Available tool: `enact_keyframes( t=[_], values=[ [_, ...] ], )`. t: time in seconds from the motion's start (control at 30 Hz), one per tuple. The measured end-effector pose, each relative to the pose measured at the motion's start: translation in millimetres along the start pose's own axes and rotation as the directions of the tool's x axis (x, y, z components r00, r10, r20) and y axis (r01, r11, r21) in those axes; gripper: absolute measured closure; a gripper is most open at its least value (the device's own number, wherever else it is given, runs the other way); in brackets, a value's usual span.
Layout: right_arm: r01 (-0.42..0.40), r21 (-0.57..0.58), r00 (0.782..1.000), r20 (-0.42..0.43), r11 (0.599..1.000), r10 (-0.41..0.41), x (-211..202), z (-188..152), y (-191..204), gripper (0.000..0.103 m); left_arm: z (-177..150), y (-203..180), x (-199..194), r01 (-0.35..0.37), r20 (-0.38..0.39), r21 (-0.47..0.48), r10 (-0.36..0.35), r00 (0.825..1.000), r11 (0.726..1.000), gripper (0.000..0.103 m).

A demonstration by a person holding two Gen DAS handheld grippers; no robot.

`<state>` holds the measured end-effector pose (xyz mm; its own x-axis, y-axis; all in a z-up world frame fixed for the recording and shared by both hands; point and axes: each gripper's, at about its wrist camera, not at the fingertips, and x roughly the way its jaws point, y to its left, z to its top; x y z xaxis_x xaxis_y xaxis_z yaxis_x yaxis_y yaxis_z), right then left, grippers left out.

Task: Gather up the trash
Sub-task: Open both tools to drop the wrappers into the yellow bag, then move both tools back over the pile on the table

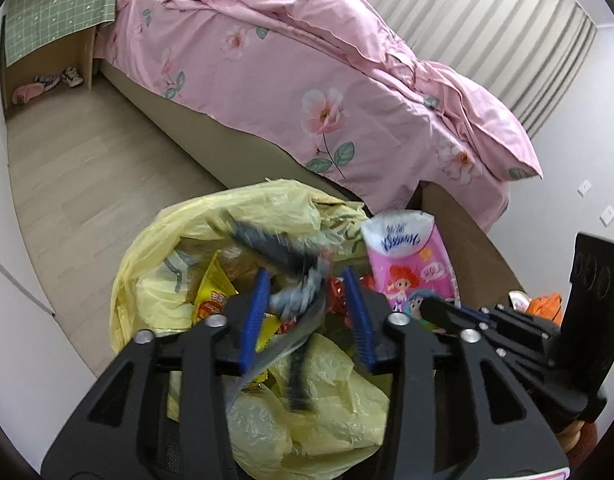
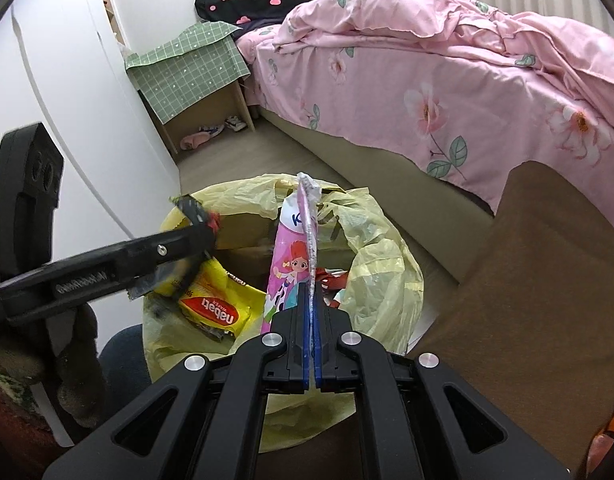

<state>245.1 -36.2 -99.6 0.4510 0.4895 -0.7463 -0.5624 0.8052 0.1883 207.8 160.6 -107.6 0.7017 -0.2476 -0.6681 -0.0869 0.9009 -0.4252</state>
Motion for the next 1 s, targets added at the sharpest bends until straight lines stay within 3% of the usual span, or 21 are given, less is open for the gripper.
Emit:
enact_keyframes(
  t=[0.13,0.2,0.23,0.27,0.37,0.47,0.7,0.77,0.93,1.0],
  values=[
    [0.025,-0.013,1.0,-0.006,1.0,-0.025,-1,-2,2,0.098,4,-1,-14,-0.024,0.045,-0.012,0.025,0.999,1.0,0.052],
    [0.031,-0.016,1.0,-0.002,0.999,-0.031,-5,-1,2,0.088,6,-3,-20,-0.024,0.055,-0.012,0.025,0.998,1.0,0.052],
    [0.034,-0.019,0.999,0.001,0.999,-0.034,-7,-2,2,0.067,8,-5,-26,-0.023,0.065,-0.012,0.024,0.998,1.0,0.052],
    [0.031,-0.021,0.999,0.006,0.999,-0.031,-11,-1,3,0.052,8,-7,-30,-0.024,0.073,-0.012,0.025,0.997,1.0,0.052],
    [0.012,-0.019,0.999,0.052,1.0,-0.011,-28,1,4,0.052,12,-14,-49,-0.028,0.122,-0.014,0.03,0.992,0.999,0.052],
    [0.044,-0.022,0.996,0.08,0.999,-0.042,-43,3,3,0.052,15,-21,-65,-0.03,0.153,-0.011,0.031,0.988,0.999,0.051],
    [0.108,0.038,0.982,0.151,0.993,-0.113,-99,-21,-15,0.051,6,-50,-84,-0.017,0.162,0.042,0.01,0.987,0.999,0.05],
    [0.137,0.06,0.974,0.175,0.989,-0.145,-122,-38,-24,0.043,-2,-67,-84,0.002,0.149,0.08,-0.014,0.989,0.997,0.049],
    [0.184,0.102,0.972,0.129,0.978,-0.196,-167,-96,-43,0.042,-27,-117,-72,0.08,0.082,0.172,-0.095,0.992,0.982,0.049],
    [0.252,0.112,0.954,0.135,0.961,-0.266,-187,-121,-50,0.042,-42,-144,-65,0.12,0.039,0.235,-0.133,0.99,0.964,0.049]
  ],
)
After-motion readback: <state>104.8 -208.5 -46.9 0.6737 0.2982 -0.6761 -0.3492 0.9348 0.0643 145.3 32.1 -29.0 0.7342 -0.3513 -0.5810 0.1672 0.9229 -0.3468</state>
